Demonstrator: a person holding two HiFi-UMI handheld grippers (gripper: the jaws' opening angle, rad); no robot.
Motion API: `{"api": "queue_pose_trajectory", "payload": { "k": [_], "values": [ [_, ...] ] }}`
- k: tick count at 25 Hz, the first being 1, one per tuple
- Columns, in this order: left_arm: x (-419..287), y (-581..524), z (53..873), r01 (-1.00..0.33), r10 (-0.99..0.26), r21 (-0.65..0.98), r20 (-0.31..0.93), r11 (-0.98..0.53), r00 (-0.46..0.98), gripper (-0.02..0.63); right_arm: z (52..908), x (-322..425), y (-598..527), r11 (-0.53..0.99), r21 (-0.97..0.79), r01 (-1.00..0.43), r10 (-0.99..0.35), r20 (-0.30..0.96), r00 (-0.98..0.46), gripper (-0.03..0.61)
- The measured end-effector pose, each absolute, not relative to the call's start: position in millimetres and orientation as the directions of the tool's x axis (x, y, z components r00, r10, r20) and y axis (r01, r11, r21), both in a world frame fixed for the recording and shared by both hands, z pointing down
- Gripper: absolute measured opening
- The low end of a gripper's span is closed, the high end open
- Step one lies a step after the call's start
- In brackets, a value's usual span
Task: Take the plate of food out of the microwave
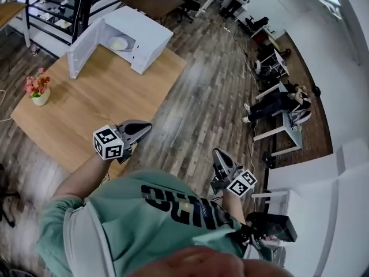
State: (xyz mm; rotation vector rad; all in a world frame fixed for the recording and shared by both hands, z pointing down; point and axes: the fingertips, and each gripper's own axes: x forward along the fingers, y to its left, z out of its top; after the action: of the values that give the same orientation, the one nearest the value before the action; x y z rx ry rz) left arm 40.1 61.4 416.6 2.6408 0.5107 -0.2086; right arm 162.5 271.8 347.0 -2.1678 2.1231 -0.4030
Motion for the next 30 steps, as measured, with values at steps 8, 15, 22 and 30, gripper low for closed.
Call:
{"api": "queue_pose_trajectory", "payload": {
  "k": [8, 15, 22, 30],
  "values": [
    [59.4, 37.8, 419.9, 0.169, 0.116, 0.371, -0.161, -0.913, 0.98, 0.005, 377.8, 220.1, 208.2, 0.224, -0.284, -0.932, -0.96, 0.101, -0.262, 0.005],
    [131.1, 52.5, 412.3, -0.031, -0.086, 0.374, -0.132, -0.927, 0.987, 0.005, 379.6, 316.5, 174.3, 0.452, -0.258, -0.854, -0.875, 0.061, -0.481, 0.005],
    [176.2, 60.2, 414.3, -0.201, -0.252, 0.412, -0.073, -0.889, 0.965, 0.005, 404.4, 381.4, 154.1, 0.587, -0.3, -0.752, -0.777, 0.052, -0.627, 0.005],
    [147.7, 48.5, 422.0, -0.375, -0.419, 0.408, -0.021, -0.832, 0.908, 0.005, 422.2, 367.1, 101.4, 0.706, -0.322, -0.631, -0.655, 0.045, -0.755, 0.005]
  ]
}}
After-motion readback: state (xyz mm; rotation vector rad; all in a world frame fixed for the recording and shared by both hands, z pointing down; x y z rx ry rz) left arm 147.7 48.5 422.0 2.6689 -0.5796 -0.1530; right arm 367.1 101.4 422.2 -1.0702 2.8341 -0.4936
